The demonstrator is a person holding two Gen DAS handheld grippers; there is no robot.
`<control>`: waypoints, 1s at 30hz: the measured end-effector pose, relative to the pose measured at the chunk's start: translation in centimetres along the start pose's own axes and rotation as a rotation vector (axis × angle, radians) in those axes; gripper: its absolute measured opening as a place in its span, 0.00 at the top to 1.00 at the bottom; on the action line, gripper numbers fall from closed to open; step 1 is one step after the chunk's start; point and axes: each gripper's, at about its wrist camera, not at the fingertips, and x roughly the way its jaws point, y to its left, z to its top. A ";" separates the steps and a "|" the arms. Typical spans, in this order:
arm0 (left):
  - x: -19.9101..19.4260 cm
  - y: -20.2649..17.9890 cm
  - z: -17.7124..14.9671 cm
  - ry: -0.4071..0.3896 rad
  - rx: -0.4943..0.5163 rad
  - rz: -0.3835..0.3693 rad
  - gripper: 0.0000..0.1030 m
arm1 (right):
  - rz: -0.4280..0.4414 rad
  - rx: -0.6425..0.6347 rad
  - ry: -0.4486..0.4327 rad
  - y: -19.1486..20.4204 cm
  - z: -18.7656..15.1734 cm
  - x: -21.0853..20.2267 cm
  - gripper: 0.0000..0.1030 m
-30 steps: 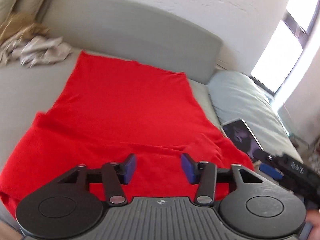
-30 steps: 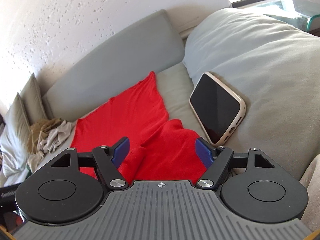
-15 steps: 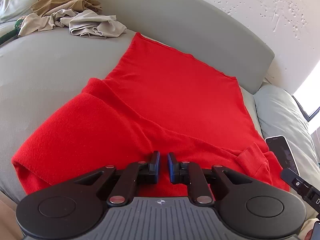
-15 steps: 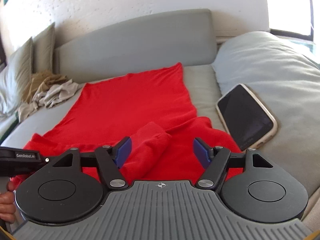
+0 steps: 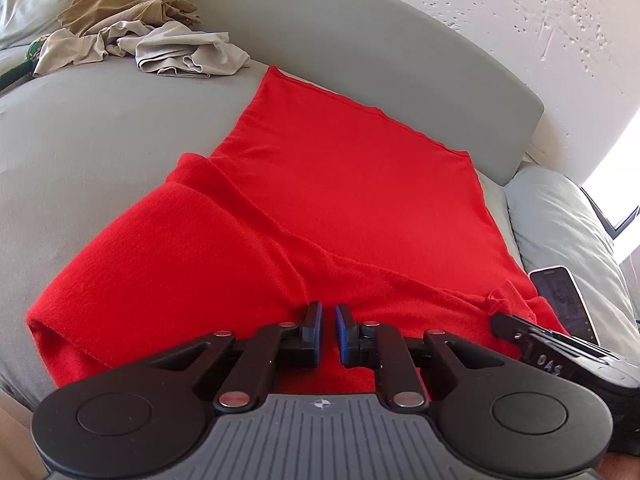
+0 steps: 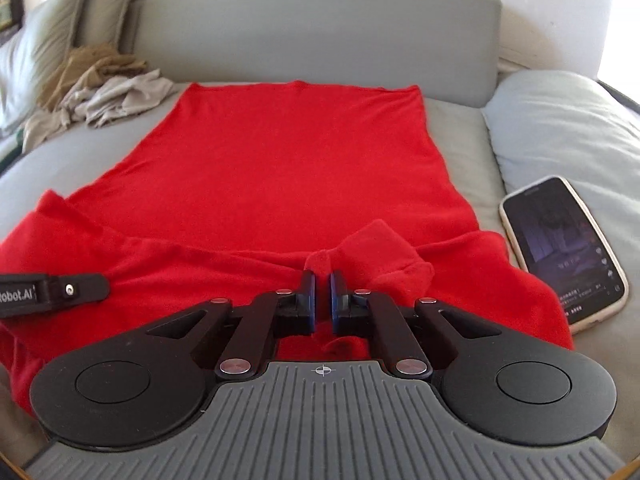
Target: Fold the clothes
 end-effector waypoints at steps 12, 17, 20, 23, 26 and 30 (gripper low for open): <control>-0.4 -0.1 -0.2 -0.004 -0.015 0.012 0.86 | -0.087 0.473 0.090 -12.3 -3.2 -5.6 0.53; -0.5 0.1 -0.4 -0.010 -0.021 0.006 0.86 | -0.011 0.337 -0.038 -11.8 -1.8 -5.6 0.55; -0.6 0.1 -0.5 -0.014 -0.025 0.002 0.86 | 0.009 0.244 -0.052 -11.2 -1.4 -3.9 0.57; -0.6 0.1 -0.5 -0.018 -0.019 0.002 0.86 | 0.027 0.219 -0.038 -11.1 -1.5 -2.1 0.57; -0.6 0.1 -0.5 -0.020 -0.013 0.003 0.86 | 0.046 0.237 0.006 -11.1 -1.9 -0.9 0.56; -0.6 0.1 -0.5 -0.018 -0.015 0.002 0.86 | 0.061 0.243 0.017 -11.3 -2.1 -0.2 0.56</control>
